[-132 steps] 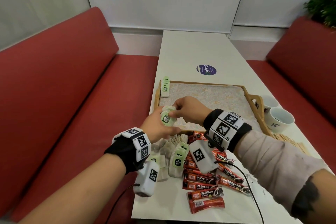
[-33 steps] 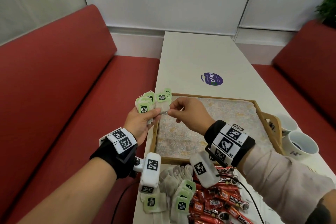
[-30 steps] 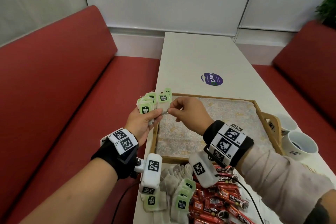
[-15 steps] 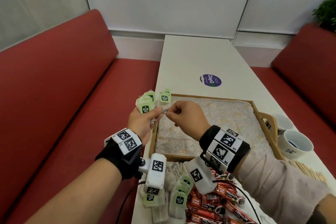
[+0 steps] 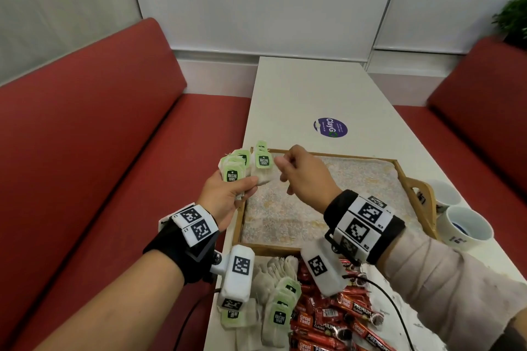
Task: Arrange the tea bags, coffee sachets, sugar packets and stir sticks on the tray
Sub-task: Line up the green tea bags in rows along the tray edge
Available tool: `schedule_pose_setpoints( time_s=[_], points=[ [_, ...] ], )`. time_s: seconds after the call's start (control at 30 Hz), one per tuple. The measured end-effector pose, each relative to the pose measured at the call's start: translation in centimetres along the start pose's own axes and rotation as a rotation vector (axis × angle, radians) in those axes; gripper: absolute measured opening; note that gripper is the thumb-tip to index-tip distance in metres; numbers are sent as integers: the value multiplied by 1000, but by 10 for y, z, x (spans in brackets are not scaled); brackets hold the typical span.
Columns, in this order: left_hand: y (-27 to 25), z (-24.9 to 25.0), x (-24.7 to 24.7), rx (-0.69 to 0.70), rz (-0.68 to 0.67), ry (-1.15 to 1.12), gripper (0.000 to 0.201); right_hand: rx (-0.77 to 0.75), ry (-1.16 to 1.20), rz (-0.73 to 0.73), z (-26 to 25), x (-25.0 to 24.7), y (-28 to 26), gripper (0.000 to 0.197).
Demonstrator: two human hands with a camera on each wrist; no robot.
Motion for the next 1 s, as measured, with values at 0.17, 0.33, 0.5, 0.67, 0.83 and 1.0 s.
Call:
schedule_pose_setpoints(
  time_s=[0.17,0.33,0.5,0.67,0.83,1.0],
  points=[
    [3,0,1,-30,-42,90,39,63,169,-132,4,4,9,32],
    [13,4,-3,-23,27,143,38,28,257,-76,6,5,27,18],
    [30,13,-19,0,165,70,36,104,256,61,29,2,49,13],
    [45,15,-23,1,185,68,31,189,195,-41,57,22,62,10],
    [58,14,-21,-10,191,101,27,249,156,-179,77,54,72,25],
    [69,12,-23,-12,191,120,27,309,160,-264,88,79,80,18]
  ],
)
Point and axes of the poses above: each hand's wrist, its own y-axis towards the middle knuckle, its own x-axis out of the palm, z = x × y, the point moved 6 cm from there along y, towards the middle knuckle, and after that the axes turned 14 degrees about -x, right-handed, at the moved point
